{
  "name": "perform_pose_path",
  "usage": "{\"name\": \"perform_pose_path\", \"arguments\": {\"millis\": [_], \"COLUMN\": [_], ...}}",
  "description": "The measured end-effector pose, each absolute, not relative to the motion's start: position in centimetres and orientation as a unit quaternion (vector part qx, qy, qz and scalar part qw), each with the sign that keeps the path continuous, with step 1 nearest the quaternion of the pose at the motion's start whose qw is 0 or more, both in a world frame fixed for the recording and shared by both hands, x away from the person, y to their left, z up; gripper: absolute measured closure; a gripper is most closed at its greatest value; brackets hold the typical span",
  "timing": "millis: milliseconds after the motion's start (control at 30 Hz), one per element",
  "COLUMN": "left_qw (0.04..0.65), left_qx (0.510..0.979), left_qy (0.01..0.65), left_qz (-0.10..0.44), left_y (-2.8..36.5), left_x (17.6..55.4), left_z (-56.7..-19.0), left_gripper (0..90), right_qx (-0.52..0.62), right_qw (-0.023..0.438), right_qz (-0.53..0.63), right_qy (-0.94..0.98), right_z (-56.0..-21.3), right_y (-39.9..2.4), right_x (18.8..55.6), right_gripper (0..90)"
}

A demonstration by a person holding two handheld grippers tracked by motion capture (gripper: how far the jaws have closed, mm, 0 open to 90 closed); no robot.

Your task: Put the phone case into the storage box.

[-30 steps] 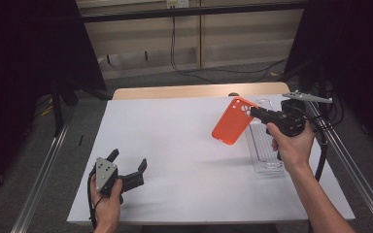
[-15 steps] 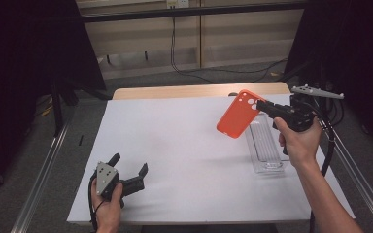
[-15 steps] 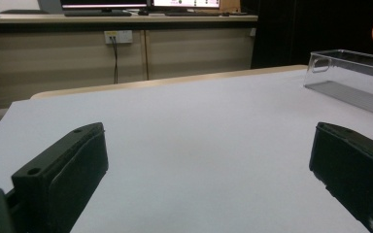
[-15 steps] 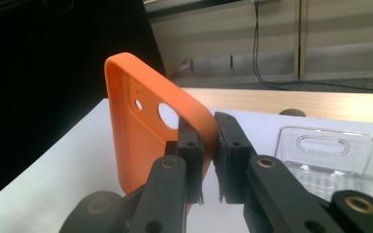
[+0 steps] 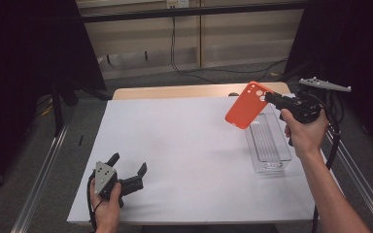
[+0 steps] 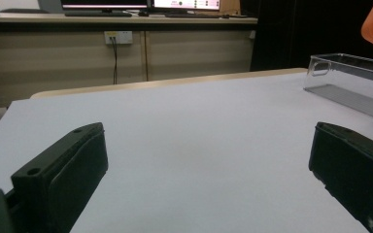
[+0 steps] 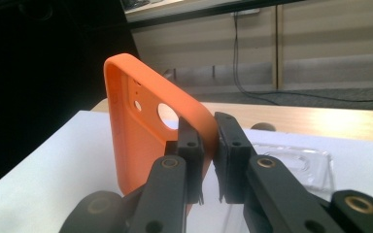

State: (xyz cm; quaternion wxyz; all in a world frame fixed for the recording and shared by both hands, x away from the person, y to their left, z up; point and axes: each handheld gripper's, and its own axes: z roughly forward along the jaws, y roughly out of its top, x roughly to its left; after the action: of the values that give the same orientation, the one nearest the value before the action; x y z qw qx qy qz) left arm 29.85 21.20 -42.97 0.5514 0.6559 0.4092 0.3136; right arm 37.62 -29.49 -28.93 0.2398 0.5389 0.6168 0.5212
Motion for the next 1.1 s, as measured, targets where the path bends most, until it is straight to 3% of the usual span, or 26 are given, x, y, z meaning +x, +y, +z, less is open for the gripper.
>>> {"name": "perform_pose_path", "arguments": {"millis": [633,1100], "left_qw": [0.555,0.558], "left_qx": [0.663,0.666], "left_qy": [0.398,0.393], "left_qz": [0.306,0.301], "left_y": [20.8,20.5], "left_x": [29.7,29.6], "left_z": [-42.9,-42.8], "left_gripper": [0.1,0.2], "right_qx": [0.543,0.546], "right_qw": [0.314,0.328], "right_qz": [0.472,0.45], "right_qy": [0.619,0.626], "right_z": [-28.6,-29.3], "right_y": [-31.8,-32.2], "right_x": [39.3,41.5], "right_gripper": [82.3,82.3]}}
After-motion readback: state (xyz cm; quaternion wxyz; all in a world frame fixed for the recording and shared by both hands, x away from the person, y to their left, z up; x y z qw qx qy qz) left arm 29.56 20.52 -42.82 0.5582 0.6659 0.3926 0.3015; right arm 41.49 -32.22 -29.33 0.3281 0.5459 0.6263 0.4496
